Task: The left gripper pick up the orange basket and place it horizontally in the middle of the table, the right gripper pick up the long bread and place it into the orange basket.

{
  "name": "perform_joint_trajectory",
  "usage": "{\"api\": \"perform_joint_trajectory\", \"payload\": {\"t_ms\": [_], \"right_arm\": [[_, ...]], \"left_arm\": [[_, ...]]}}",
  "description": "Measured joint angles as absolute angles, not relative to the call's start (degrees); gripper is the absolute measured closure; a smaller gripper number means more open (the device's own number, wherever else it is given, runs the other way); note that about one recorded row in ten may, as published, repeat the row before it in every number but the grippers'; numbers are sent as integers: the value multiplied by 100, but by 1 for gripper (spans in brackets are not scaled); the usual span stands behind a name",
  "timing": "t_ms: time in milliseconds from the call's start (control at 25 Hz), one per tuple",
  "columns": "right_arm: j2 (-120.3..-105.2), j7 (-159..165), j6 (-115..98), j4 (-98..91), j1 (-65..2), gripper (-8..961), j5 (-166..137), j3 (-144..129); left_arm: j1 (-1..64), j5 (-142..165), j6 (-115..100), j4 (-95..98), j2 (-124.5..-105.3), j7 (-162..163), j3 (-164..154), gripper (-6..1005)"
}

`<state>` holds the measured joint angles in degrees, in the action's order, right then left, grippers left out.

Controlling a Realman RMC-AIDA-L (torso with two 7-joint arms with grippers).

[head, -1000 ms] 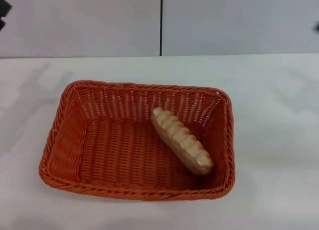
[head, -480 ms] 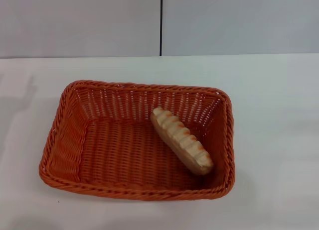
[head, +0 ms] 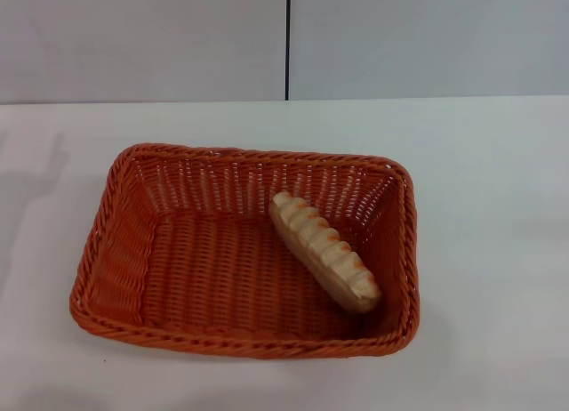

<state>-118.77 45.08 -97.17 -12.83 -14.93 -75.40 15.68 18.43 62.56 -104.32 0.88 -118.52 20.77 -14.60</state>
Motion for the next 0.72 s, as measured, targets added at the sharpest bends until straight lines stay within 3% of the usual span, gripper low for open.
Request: {"api": "perform_joint_trajectory", "payload": {"t_ms": [720], "right_arm": [[-11821,5149,-10470,-1723,-1679,170,-7240,1947]], "left_arm": [[2066,6256,-10056,-155,-11852,2027,-1336,185]]}}
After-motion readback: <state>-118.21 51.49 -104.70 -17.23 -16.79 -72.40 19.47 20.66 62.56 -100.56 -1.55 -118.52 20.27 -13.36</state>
